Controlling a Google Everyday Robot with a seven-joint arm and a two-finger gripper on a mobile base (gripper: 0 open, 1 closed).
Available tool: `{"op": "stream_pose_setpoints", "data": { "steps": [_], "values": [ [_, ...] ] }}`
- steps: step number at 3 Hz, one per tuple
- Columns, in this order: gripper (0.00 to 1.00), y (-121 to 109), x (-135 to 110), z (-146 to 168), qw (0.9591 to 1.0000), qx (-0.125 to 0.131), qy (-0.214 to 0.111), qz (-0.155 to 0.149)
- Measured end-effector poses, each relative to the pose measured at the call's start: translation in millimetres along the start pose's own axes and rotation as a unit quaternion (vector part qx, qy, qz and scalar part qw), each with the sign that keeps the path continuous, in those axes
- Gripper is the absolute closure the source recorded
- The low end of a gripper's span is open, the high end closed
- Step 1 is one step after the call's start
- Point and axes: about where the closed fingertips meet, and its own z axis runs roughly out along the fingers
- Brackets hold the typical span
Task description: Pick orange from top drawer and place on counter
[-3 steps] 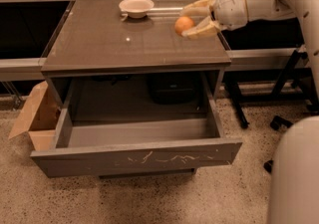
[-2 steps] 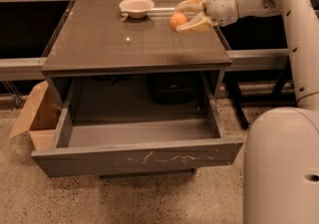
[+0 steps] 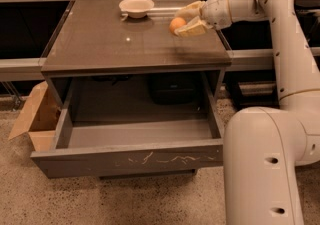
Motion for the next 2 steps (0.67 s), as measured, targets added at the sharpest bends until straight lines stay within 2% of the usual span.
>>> {"op": "stream_pose_setpoints", "data": {
  "steps": [2],
  "values": [
    [0.14, 1, 28, 18, 0.9988, -0.005, 0.006, 0.049]
  ]
}}
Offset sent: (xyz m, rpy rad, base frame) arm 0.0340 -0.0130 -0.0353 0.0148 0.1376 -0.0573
